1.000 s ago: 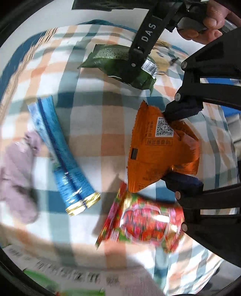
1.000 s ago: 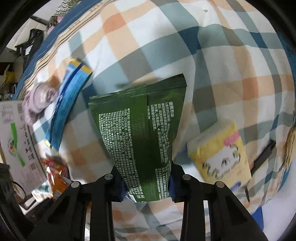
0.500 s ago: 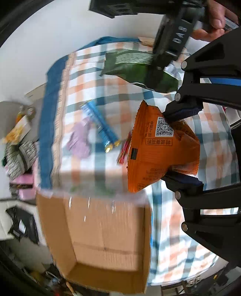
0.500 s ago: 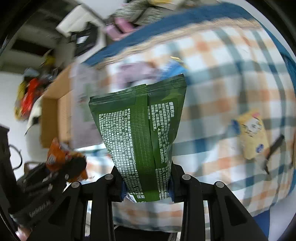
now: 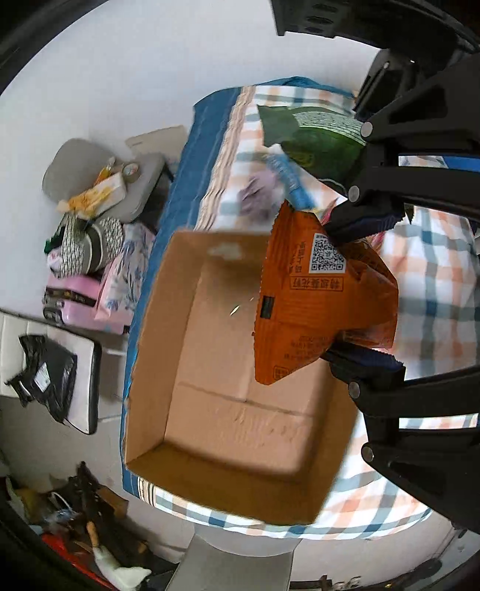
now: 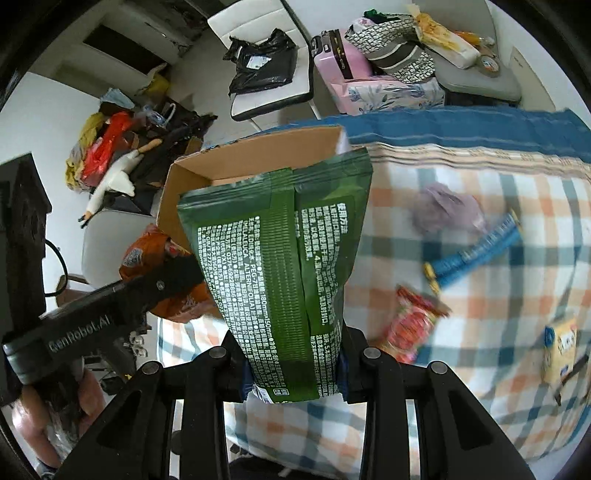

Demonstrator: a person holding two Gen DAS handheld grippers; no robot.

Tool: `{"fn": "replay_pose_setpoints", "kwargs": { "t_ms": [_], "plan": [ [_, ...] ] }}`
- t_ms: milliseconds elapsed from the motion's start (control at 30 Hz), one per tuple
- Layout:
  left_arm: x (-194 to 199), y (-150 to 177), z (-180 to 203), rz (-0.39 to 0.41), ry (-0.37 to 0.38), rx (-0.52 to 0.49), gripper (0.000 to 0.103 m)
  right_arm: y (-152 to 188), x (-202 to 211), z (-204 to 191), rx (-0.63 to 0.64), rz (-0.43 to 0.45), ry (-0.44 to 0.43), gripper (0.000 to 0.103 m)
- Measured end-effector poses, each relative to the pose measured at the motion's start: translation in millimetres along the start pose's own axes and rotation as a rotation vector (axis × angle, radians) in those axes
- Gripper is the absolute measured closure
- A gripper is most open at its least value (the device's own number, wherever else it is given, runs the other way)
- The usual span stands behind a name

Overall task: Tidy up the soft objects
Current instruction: 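Carry both bags over the box and open both tools to drop them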

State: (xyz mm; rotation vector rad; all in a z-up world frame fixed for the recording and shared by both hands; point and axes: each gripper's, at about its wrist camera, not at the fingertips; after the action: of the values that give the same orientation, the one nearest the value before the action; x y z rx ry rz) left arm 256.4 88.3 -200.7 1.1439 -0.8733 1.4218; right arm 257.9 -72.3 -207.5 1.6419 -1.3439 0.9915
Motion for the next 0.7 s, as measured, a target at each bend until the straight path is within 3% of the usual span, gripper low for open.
{"fn": "replay_pose_setpoints", "kwargs": {
  "t_ms": [133,400,700],
  "plan": [
    [-15.7,-43.1,-34.4,-0.065,0.004,0.012,0.056,-38.4,-26.6,-29.5,-0.021,-0.021,0.055,0.067],
    [-80.7,-111.0,-77.0,-0.229,0.03,0.013,0.056,-109.2,-104.9,-36.3,-0.108,-0.099,0.158,0.067],
    [-123.3,-142.8,-80.0,-0.298,-0.009,-0.019,0.053,-146.2,-151.2,-26.5,-0.18,-0.139,0.227,0.067]
  ]
}}
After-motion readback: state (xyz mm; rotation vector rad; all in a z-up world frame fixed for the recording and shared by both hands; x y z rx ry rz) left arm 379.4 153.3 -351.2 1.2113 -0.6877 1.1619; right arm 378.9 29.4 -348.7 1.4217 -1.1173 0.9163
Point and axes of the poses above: each gripper's, at about its wrist camera, not at the fingertips, and x roughly against the way its jaws point, z to its right, y to its underside, and after that the axes turned 11 degrees about -z, right-handed
